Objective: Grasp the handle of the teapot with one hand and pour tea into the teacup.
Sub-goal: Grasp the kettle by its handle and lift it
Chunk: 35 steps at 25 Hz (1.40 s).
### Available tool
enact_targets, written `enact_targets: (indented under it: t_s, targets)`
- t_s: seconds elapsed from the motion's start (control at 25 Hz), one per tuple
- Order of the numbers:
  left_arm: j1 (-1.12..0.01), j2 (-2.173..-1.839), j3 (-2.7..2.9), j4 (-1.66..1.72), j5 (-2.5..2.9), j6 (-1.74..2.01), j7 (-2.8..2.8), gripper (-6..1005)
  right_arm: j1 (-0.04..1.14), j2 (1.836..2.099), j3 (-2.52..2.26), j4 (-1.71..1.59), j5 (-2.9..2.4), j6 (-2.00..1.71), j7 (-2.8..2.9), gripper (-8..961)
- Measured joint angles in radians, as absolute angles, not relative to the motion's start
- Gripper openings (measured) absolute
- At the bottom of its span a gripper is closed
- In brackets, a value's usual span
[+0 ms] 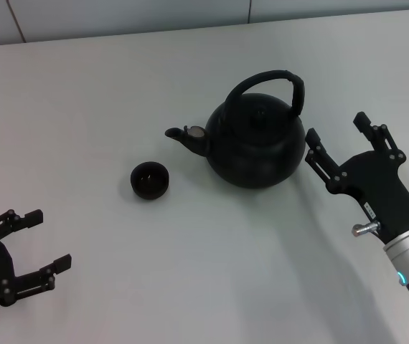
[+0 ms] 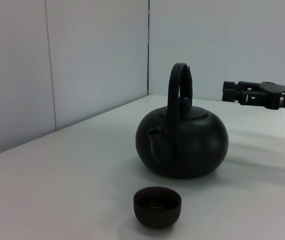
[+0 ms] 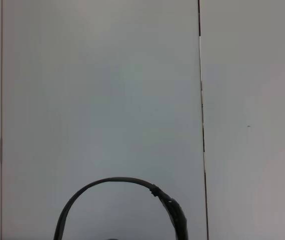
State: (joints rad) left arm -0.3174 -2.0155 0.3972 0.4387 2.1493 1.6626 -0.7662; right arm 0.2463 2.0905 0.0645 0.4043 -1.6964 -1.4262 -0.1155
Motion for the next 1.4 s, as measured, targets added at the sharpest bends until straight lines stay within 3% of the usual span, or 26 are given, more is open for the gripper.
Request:
enact_targets:
  t_s: [1.4]
  targets:
    - [-0.315, -2.021, 0.371, 0.433, 2.132, 1.686, -0.762, 859, 0.419, 2.085, 0.147, 0.345, -1.687, -1.248, -0.108, 813]
